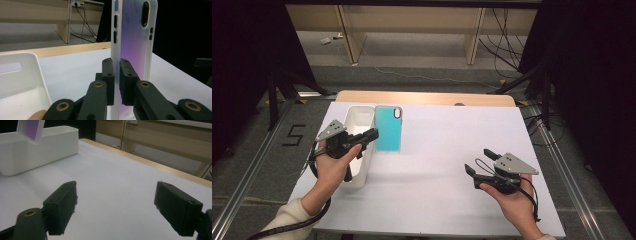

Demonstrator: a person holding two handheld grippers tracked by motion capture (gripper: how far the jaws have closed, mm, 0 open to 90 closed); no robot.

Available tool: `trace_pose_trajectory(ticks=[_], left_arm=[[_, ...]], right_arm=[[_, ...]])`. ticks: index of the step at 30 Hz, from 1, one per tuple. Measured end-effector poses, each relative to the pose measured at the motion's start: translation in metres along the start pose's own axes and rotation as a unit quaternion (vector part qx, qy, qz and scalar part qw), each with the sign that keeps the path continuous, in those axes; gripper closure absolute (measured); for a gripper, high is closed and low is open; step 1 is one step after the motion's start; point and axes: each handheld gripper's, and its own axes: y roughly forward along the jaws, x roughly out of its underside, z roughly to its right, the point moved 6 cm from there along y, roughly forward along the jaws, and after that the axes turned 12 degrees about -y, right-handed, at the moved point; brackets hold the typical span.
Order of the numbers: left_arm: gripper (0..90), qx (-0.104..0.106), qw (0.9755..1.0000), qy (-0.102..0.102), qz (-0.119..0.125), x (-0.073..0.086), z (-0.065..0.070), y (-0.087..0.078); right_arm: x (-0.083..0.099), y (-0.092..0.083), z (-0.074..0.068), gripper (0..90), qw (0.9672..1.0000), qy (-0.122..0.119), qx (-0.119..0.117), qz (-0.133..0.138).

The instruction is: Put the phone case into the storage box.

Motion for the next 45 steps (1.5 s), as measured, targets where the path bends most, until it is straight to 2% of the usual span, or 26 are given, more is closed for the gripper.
trace_pose_trajectory(ticks=[3,9,21,22,24,25,26,27,28,29,30,31,32,33,35,39,40,44,45], left_arm=[[83.7,-0.002,1.0,0.0,0.0,-0.001,-0.001,0.0],[83.7,-0.001,1.0,0.005,0.001,-0.003,-0.003,-0.002],[83.7,-0.002,1.0,0.004,0.005,-0.008,-0.006,-0.004],[83.7,-0.002,1.0,0.003,0.005,-0.008,-0.006,-0.004],[83.7,-0.003,1.0,0.002,0.005,-0.008,-0.007,-0.005],[83.7,-0.002,1.0,0.003,0.005,-0.008,-0.007,-0.005],[83.7,-0.001,1.0,0.004,0.005,-0.008,-0.007,-0.005],[83.7,-0.001,1.0,0.004,0.004,-0.008,-0.007,-0.005],[83.7,-0.001,1.0,0.004,0.004,-0.008,-0.007,-0.005],[83.7,-0.001,1.0,0.004,0.003,-0.008,-0.008,-0.005],[83.7,-0.001,1.0,0.005,0.003,-0.008,-0.008,-0.005],[83.7,-0.002,1.0,0.005,0.003,-0.008,-0.008,-0.005],[83.7,-0.002,1.0,0.004,0.003,-0.008,-0.007,-0.004],[83.7,-0.001,1.0,0.005,0.002,-0.008,-0.007,-0.004],[83.7,0.0,1.0,0.006,0.001,-0.008,-0.007,-0.004],[83.7,0.0,1.0,0.004,0.001,-0.008,-0.007,-0.004],[83.7,0.0,1.0,0.004,0.001,-0.008,-0.007,-0.004],[83.7,0.001,1.0,0.005,0.003,-0.01,-0.008,-0.006],[83.7,0.0,1.0,0.004,0.004,-0.01,-0.008,-0.006]], right_arm=[[0.0,0.0,0.001,19.7,0.9999,-0.012,0.002,0.002],[0.0,0.0,0.002,19.6,0.9999,-0.013,0.002,0.001],[0.001,0.0,0.001,19.6,1.0,-0.005,0.0,-0.004],[0.002,-0.002,0.0,19.6,0.9999,-0.005,-0.004,-0.013],[0.002,-0.002,0.0,19.6,0.9999,-0.005,-0.005,-0.014],[0.001,0.002,-0.001,19.6,1.0,0.001,-0.005,0.005],[0.002,0.001,0.0,19.6,1.0,0.002,-0.002,0.003],[0.002,0.0,0.002,19.6,0.9999,-0.01,0.004,0.0],[0.001,0.001,0.002,19.6,0.9999,-0.011,0.006,0.009],[0.001,0.001,0.002,19.6,0.9999,-0.009,0.005,0.01],[0.003,-0.001,0.001,19.6,1.0,-0.003,0.001,-0.003],[0.003,0.0,0.002,19.6,0.9999,-0.01,0.004,0.0],[0.003,0.0,0.0,19.6,1.0,-0.002,-0.001,-0.006],[0.002,0.001,0.002,19.6,0.9999,-0.007,0.007,0.004],[0.002,0.0,0.002,19.6,1.0,-0.003,0.001,-0.001],[0.001,-0.001,0.003,19.5,1.0,-0.007,0.004,0.002],[0.002,-0.001,0.001,19.5,1.0,0.002,0.0,-0.002],[0.002,0.001,0.001,19.4,1.0,-0.003,0.0,0.005],[0.001,0.001,0.002,19.4,0.9999,-0.007,0.007,0.007]])
